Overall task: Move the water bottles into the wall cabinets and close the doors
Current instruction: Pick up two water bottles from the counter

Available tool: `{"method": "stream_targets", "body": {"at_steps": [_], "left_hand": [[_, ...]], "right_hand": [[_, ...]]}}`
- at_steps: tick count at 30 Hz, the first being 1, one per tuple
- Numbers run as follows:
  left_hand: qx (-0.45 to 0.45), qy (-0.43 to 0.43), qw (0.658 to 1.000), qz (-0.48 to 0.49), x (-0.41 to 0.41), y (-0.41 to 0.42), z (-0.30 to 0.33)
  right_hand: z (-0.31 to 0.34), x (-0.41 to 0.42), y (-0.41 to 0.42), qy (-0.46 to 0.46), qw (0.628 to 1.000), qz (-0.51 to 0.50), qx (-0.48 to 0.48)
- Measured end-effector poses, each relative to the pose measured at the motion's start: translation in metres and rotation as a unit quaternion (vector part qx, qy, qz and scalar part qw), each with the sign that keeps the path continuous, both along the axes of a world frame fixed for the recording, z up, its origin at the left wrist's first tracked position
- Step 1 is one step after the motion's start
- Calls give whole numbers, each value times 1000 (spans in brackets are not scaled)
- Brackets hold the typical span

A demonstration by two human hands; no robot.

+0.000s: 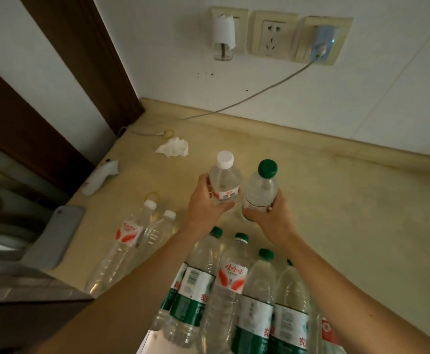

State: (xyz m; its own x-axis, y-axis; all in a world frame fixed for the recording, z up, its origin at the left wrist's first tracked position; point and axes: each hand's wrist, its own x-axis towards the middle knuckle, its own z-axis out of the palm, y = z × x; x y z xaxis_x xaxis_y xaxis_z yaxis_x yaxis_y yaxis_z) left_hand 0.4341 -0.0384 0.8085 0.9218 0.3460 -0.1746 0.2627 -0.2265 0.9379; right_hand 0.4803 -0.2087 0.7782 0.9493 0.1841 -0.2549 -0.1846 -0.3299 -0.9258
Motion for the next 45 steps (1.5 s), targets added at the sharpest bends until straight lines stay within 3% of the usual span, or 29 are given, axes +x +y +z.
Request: {"method": "stream_targets", "body": {"at_steps": [7, 14, 22, 31, 38, 41, 45], "left_hand": [[66, -24, 998, -2, -12, -11, 7], [36, -130, 990, -31, -45, -27, 65], [22, -285, 953, -100, -58, -66, 214], [-30, -479, 868, -125, -82, -134, 387], [-10, -606, 787, -113, -87, -147, 511], [2, -613, 781, -119, -76, -160, 550], [25, -588, 800, -117, -46, -183, 587]], "right_hand": [[11, -22, -11, -20, 998, -54, -3], [78, -66, -38, -84, 991, -101, 5], [227, -113, -91, -244, 948, -190, 79], [418, -149, -143, -448, 859, -217, 117], [543, -155, -178, -554, 806, -183, 101], [582, -146, -198, -567, 802, -181, 60], [618, -121, -224, -559, 807, -189, 35]]}}
